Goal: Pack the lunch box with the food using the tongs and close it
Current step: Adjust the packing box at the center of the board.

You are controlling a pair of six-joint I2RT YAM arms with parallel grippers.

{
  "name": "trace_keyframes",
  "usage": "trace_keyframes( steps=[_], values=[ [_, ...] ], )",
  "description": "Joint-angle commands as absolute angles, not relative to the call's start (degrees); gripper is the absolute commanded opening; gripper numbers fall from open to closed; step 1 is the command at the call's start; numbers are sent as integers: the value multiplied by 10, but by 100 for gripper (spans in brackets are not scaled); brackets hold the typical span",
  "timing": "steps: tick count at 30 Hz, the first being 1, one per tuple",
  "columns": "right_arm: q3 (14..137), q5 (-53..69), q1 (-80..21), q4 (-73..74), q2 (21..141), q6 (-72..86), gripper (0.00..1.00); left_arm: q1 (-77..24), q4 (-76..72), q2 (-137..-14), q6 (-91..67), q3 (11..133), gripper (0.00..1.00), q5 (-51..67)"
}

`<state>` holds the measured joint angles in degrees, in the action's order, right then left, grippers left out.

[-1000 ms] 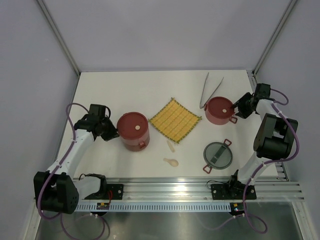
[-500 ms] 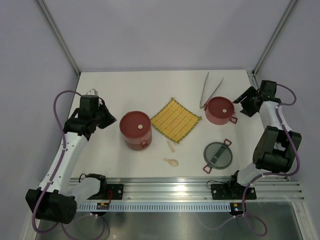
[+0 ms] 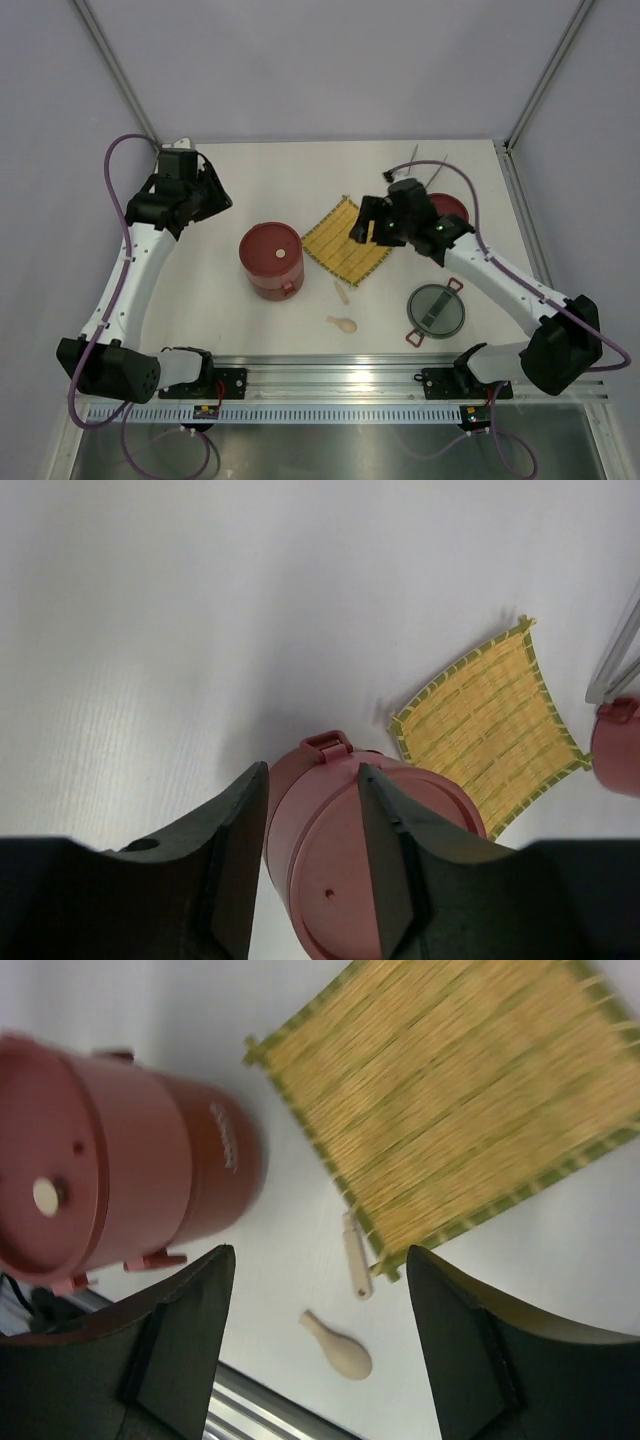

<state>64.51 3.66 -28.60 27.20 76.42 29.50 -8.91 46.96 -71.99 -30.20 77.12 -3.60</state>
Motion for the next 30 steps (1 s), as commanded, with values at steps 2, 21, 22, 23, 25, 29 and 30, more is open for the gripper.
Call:
trace_keyframes(
  steps=[2,21,22,23,25,29,30],
  values=[
    [616,-80,-446,212,803,284,78,-81,491,-712,-279,838,51,-74],
    [684,-154,-647,70,1025,189,87,-1,506,-693,-279,825,57,1],
    [682,-152,-647,59,1027,192,86,-1,505,-694,-279,825,57,12],
    [680,-151,-649,52,1027,193,86,-1,505,-696,-280,825,57,16],
    [675,-169,-650,40,1023,201,85,-1,502,-698,-280,824,57,17],
    [679,-237,-650,54,1027,234,78,-1,498,-700,-282,813,57,24],
    [678,-249,-650,58,1026,239,76,-1,497,-700,-284,810,57,25]
  ],
)
